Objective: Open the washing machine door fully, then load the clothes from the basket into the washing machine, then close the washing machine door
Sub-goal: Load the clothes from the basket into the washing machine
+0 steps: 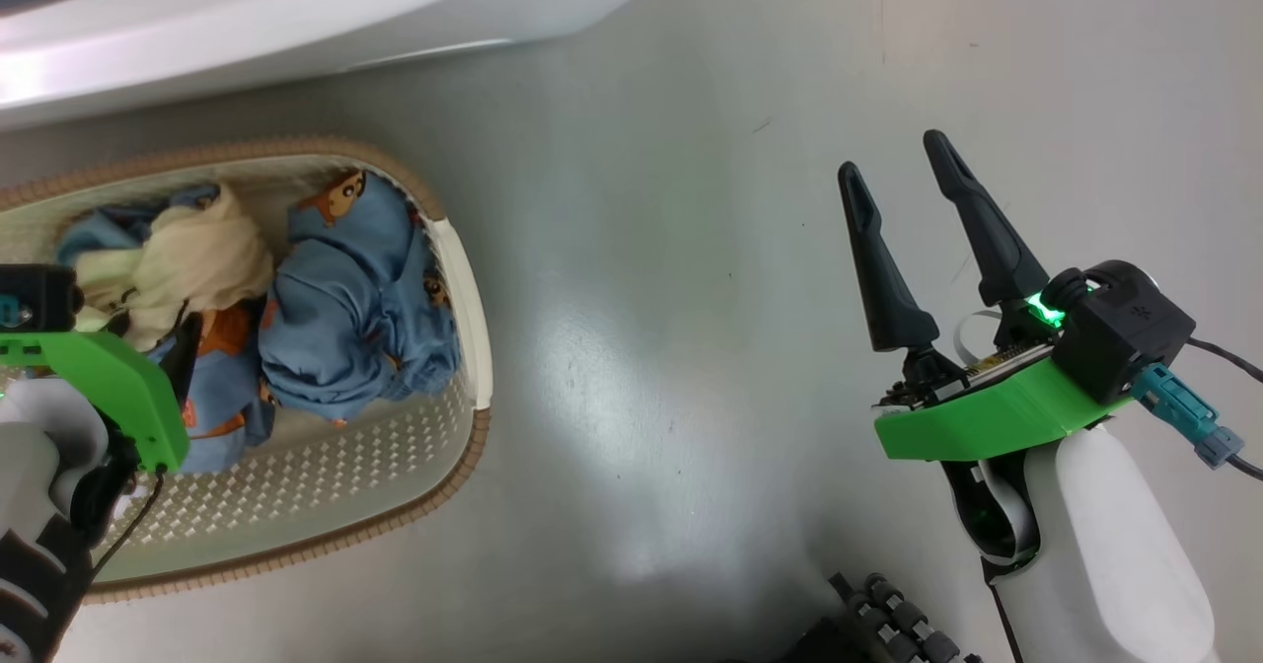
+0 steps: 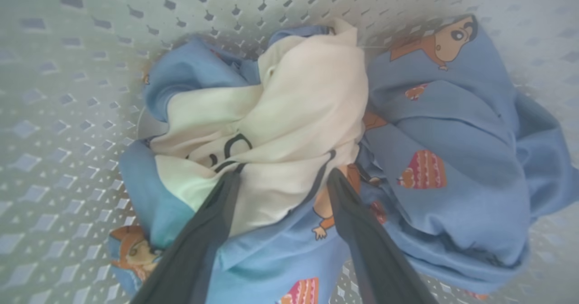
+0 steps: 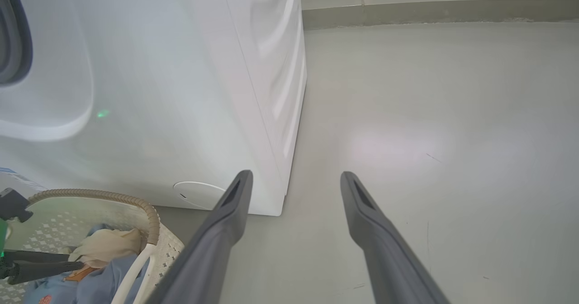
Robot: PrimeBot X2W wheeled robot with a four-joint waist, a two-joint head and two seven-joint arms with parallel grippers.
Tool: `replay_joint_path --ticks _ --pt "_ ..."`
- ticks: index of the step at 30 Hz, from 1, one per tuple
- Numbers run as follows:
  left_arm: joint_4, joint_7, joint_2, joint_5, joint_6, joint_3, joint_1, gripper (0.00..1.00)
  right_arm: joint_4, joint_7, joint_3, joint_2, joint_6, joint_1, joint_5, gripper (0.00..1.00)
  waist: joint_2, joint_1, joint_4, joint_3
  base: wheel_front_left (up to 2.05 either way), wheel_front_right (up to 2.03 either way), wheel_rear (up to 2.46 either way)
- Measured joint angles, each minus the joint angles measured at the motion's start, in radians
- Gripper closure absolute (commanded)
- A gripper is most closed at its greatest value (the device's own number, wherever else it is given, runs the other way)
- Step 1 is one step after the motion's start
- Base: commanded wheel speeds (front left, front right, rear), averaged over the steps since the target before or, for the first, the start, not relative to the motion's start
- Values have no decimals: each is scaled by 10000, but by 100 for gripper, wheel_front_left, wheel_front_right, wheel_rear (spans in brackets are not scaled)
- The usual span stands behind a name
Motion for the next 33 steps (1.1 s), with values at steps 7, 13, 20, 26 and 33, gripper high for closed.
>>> replay_joint_path --ticks 7,13,20,26,33 --pt "15 44 36 -184 0 -314 -193 13 -2 0 35 10 0 -19 0 0 0 0 -24 163 0 0 0" --pt "13 75 44 -558 0 -612 -200 100 -6 0 50 13 -2 -152 0 0 0 0 -31 144 0 0 0" --pt "-73 -109 13 -1062 0 -834 -199 100 10 0 19 12 -2 -152 -13 0 0 0 59 -59 0 0 0" --pt "-290 -642 -190 -1507 0 -844 -179 100 75 0 -36 -40 0 -144 -15 0 0 0 261 -410 0 0 0" --pt "-673 -1377 -332 -1906 0 -886 127 100 228 0 -90 -151 0 -105 -15 0 0 0 566 -1024 0 0 0"
